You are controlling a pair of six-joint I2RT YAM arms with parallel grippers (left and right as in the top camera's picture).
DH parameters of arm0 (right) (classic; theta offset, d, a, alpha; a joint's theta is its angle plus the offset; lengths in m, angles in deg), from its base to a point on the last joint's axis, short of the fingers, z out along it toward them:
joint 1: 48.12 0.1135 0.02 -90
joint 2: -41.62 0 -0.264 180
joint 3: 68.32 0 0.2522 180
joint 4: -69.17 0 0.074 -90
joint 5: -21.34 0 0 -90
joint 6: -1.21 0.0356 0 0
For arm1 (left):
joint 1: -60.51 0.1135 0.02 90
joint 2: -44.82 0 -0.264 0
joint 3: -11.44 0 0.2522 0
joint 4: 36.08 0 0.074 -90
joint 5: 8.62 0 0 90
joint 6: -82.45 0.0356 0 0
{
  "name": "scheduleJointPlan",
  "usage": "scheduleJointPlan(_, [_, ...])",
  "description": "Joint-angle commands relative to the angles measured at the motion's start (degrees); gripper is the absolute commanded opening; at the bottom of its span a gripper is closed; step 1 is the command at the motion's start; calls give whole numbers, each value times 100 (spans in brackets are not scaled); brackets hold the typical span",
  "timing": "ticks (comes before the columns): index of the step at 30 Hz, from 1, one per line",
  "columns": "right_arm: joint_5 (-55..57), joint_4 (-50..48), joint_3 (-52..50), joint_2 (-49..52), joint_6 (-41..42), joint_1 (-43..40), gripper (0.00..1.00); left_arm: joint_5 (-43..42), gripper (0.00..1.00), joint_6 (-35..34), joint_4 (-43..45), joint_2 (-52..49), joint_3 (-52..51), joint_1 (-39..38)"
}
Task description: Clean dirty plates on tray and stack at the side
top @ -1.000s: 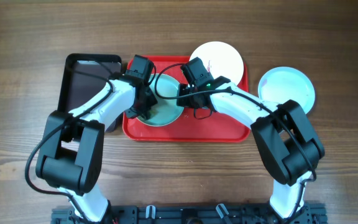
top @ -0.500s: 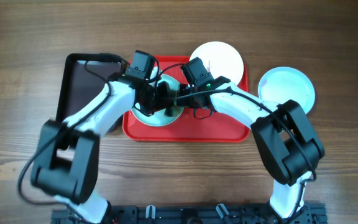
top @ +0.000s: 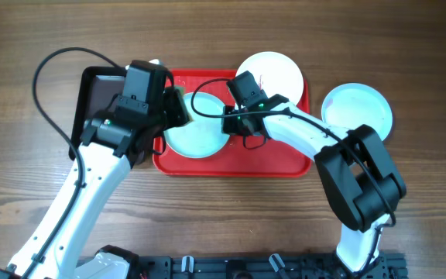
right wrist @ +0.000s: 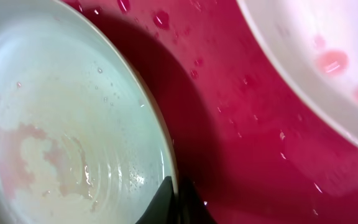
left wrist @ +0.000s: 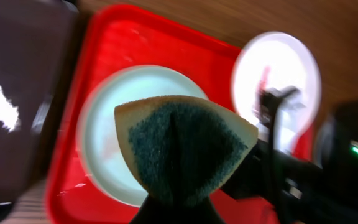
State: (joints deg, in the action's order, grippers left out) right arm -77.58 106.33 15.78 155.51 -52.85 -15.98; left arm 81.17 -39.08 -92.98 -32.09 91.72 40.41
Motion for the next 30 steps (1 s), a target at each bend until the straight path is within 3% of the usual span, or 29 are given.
scheduleJointPlan(1, [37,190,-114,-452,-289,2,4,713,4,87,-164,-101,98,28])
scheduleJointPlan(8, [763,879,-114,-1255,-302,2,4,704,4,-68,-192,-391,98,337])
scheduleJointPlan(15, [1812,1414,-114,-2387,-522,44,4,31,4,-52,-114,-807,98,931])
scheduleJointPlan(23, [4389,1526,-114,-3324,-1307,931,4,-201,4,-20,-76,-1495,98,935])
scheduleJointPlan(30, [7222,1491,-120,-3335,-1751,2159,4,-557,4,-22,114,-1773,98,935])
